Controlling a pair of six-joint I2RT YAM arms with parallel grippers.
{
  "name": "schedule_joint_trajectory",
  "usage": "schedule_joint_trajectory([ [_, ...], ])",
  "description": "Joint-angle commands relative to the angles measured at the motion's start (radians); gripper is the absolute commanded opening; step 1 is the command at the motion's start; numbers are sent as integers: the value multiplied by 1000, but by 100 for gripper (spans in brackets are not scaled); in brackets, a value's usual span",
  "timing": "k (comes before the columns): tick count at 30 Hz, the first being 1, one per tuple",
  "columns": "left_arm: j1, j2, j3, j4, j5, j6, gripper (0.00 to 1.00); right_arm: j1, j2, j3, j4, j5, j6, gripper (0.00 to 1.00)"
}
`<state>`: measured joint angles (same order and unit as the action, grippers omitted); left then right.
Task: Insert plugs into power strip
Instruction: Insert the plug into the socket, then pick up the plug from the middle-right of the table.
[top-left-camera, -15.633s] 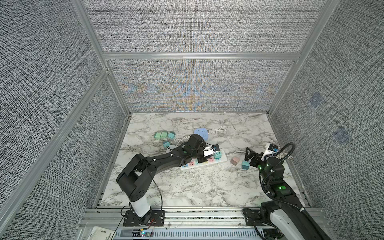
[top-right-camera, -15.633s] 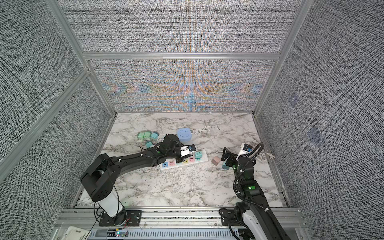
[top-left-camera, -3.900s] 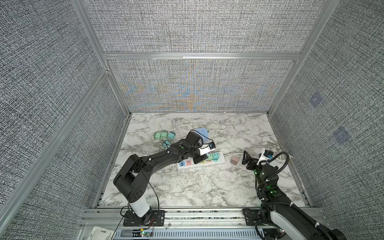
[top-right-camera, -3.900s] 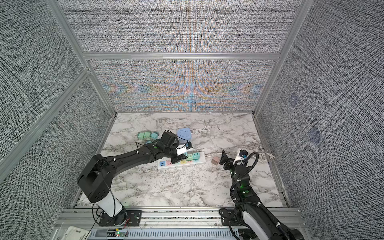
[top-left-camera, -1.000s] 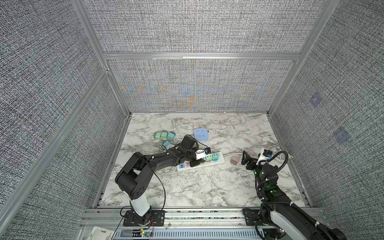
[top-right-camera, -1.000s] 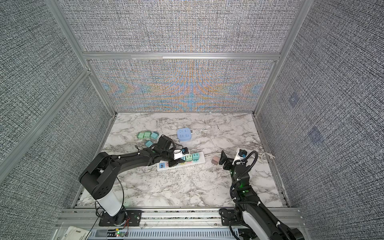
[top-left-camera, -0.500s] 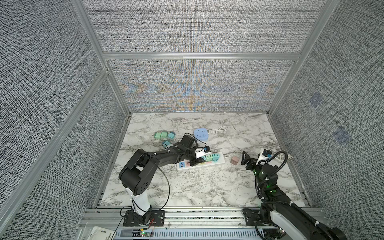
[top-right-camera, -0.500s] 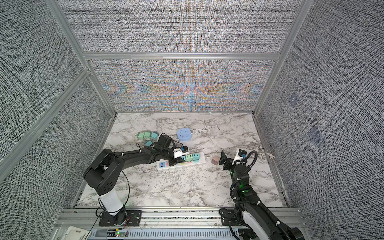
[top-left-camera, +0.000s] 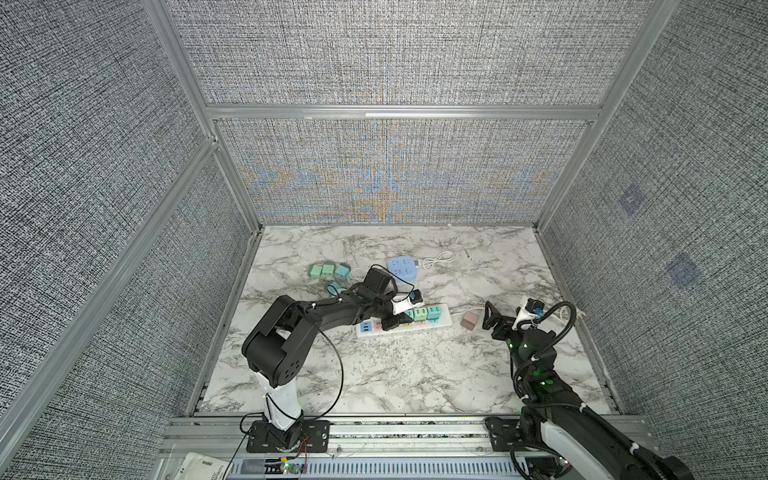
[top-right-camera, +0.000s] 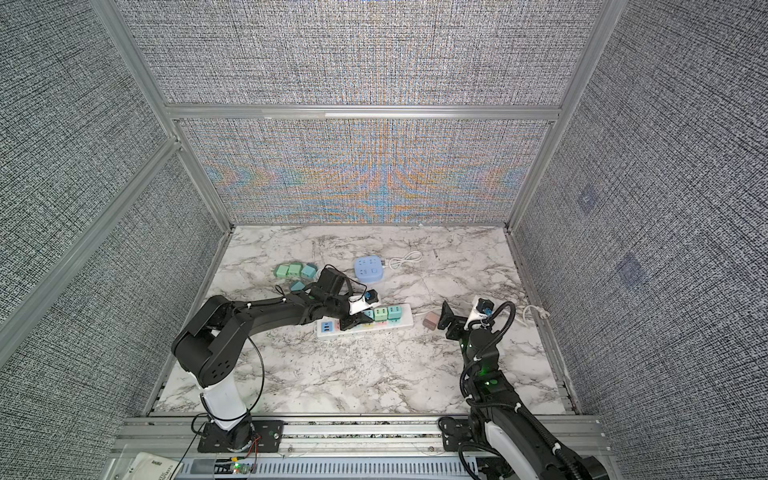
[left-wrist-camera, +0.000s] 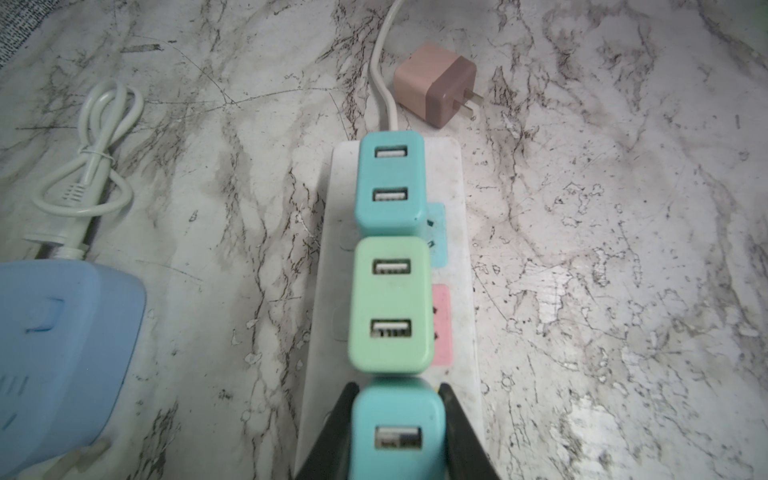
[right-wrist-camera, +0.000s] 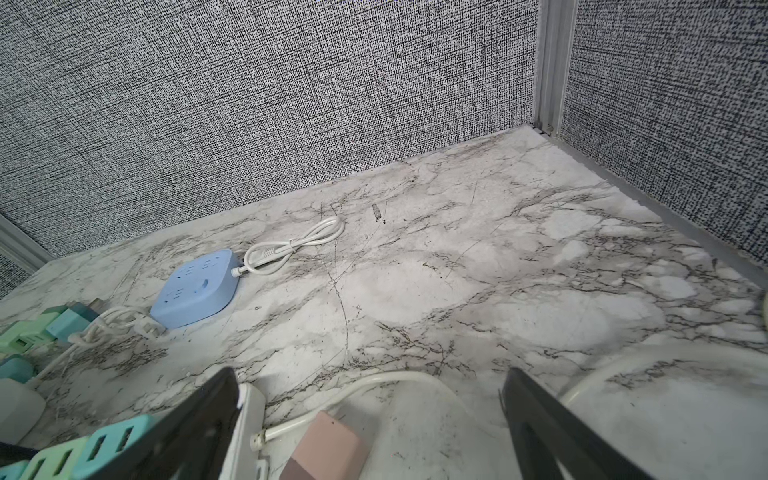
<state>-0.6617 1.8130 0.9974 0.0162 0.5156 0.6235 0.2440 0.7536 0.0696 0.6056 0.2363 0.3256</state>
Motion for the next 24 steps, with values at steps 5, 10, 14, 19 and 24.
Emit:
schedule_joint_trajectory([
  [5, 4, -46, -24, 1, -115, -74, 99, 0, -2, 5, 2, 1, 5, 99],
  [10, 4, -152, -69, 101, -158, -180, 99, 1, -1, 6, 2, 1, 6, 100],
  [14, 4, -277, -146, 194, -218, -248, 99, 1, 1, 6, 2, 1, 7, 99],
  [19, 4, -440, -240, 284, -236, -317, 99, 1, 7, 9, 3, 0, 4, 99],
  [24, 2, -566, -335, 450, -278, -382, 99, 1, 14, 9, 6, 10, 13, 99],
])
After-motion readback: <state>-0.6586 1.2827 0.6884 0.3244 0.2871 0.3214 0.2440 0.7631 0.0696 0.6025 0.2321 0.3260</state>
